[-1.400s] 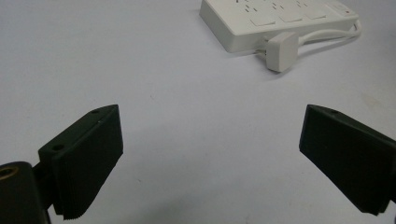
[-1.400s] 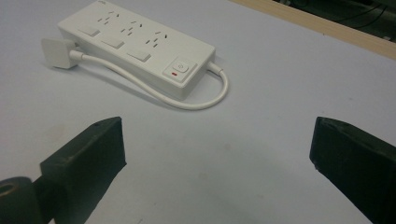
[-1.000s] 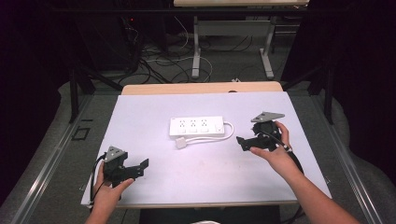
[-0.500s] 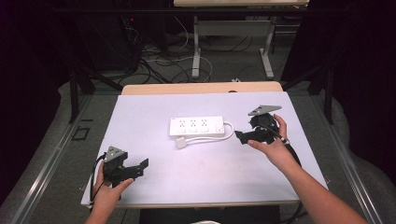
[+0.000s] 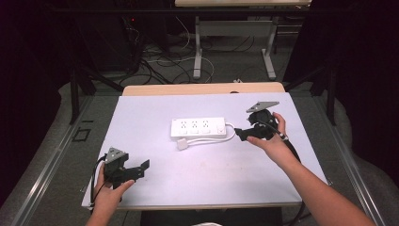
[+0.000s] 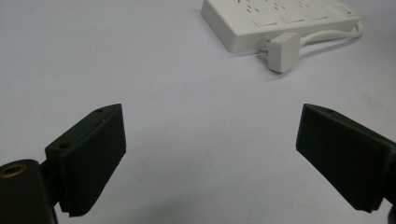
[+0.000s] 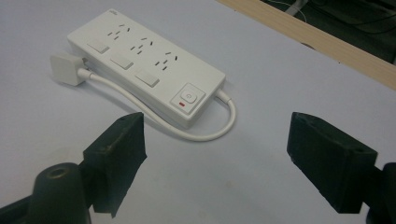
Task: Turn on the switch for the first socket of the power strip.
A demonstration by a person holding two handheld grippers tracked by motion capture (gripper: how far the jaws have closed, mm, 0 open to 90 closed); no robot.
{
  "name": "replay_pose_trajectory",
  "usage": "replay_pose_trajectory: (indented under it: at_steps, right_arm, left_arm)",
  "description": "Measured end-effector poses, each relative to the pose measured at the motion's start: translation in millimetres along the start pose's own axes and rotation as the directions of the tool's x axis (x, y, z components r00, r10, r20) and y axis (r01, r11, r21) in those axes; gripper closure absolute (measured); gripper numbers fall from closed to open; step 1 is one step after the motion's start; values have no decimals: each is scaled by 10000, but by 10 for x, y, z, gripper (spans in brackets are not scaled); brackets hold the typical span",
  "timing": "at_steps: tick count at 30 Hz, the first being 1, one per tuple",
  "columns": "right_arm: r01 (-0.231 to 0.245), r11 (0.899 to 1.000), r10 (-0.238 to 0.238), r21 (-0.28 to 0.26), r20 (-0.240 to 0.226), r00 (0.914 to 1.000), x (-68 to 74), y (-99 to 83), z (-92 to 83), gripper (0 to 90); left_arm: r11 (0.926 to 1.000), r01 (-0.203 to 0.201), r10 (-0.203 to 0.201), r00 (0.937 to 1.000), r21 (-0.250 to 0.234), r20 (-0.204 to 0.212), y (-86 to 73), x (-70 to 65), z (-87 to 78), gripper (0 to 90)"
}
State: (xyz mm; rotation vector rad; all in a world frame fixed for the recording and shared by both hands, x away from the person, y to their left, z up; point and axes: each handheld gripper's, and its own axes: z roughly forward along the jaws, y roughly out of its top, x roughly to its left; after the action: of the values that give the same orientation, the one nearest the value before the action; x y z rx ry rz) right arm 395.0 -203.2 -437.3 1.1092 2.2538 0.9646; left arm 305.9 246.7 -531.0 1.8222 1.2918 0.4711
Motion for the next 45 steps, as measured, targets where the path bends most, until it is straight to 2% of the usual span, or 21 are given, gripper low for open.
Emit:
replay_pose_trajectory:
  at_steps: [8, 22, 37, 45]
  right_arm:
    - [247, 9997, -246, -29, 25, 9997, 14, 54, 61, 227]
    - [689, 9976, -688, 23, -264, 9973, 110, 178, 203, 265]
    - [616, 9981, -615, 24, -412, 9973, 183, 243, 379, 280]
    - [756, 9971, -757, -32, -460, 9961, 225, 268, 463, 314]
  left_arm:
    - [10000, 17, -17, 10000, 21, -2, 0, 3, -3, 84]
    - [10000, -13, 13, 10000, 14, -4, 1, 7, -5, 86]
    - [10000, -33, 33, 10000, -38, -23, -1, 18, -7, 88]
    - [10000, -45, 45, 10000, -27, -33, -1, 20, -5, 91]
